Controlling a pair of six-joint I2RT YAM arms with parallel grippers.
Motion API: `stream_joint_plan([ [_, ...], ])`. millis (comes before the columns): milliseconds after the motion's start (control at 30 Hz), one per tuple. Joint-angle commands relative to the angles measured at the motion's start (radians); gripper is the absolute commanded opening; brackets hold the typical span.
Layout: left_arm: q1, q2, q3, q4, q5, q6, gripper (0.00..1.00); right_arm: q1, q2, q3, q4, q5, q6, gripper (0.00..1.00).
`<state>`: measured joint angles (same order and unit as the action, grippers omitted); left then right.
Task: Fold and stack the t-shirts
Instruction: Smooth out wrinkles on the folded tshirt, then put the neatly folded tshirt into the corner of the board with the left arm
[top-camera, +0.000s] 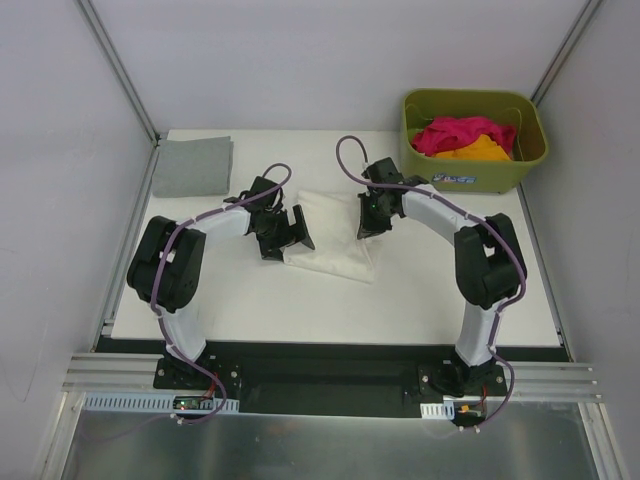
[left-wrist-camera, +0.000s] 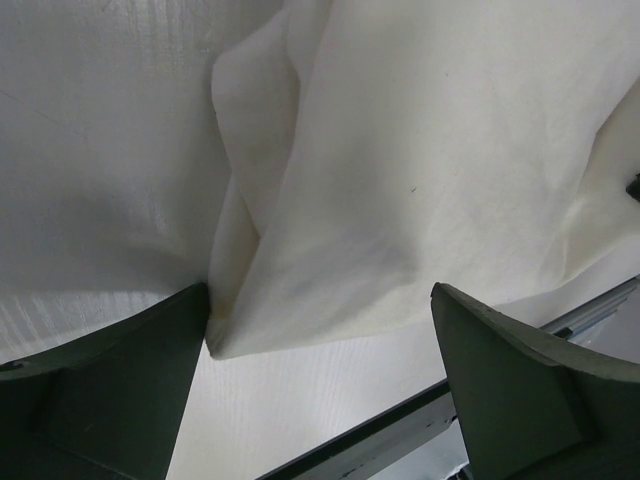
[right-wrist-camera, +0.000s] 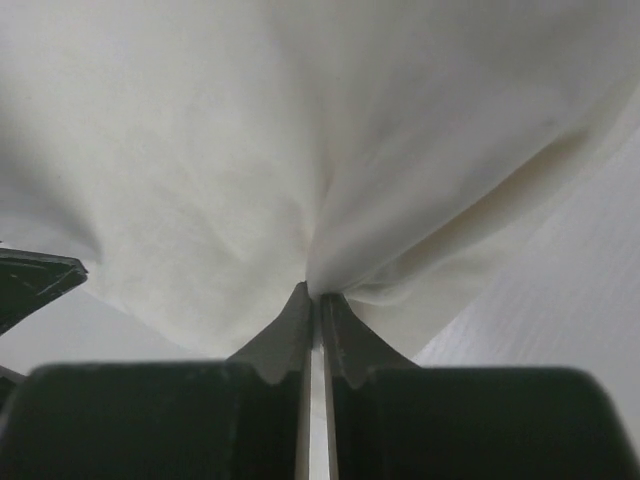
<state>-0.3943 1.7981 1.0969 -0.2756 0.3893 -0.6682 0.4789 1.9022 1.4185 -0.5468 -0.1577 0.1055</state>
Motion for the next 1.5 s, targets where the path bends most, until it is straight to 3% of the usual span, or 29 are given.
stream_joint_plan([
  [0, -0.012, -0.039, -0.031, 0.003, -0.009, -0.014, 0.94, 0.001, -0.106, -0.027, 0.091, -0.105, 0.081, 0.03],
  [200, -0.012, -0.065, -0.019, 0.003, 0.005, -0.002, 0.95, -0.037, -0.137, -0.073, 0.149, -0.161, 0.125, 0.03],
  [400, -0.012, -0.088, -0.046, 0.003, -0.017, -0.004, 0.97, -0.129, -0.129, -0.265, 0.321, -0.284, 0.203, 0.02],
  [700, -0.012, -0.100, -0.034, -0.025, -0.058, 0.021, 0.99, -0.204, -0.103, -0.365, 0.308, -0.206, 0.192, 0.10],
  [800, -0.012, -0.094, 0.006, -0.056, -0.044, 0.058, 0.99, -0.217, -0.118, -0.375, 0.292, -0.186, 0.178, 0.17],
  [933, -0.012, -0.079, 0.073, -0.099, -0.079, 0.107, 0.99, -0.217, -0.134, -0.360, 0.239, -0.161, 0.151, 0.40],
  [1067, -0.012, -0.034, 0.176, -0.151, -0.159, 0.160, 1.00, -0.215, -0.202, -0.323, 0.174, -0.151, 0.099, 0.53],
  [1233, -0.012, 0.088, 0.283, -0.206, -0.133, 0.171, 0.99, -0.217, -0.356, -0.320, 0.094, -0.100, 0.048, 0.97],
  [1467, -0.018, 0.233, 0.395, -0.232, -0.138, 0.160, 0.99, -0.215, -0.526, -0.365, -0.016, 0.007, 0.007, 0.97],
])
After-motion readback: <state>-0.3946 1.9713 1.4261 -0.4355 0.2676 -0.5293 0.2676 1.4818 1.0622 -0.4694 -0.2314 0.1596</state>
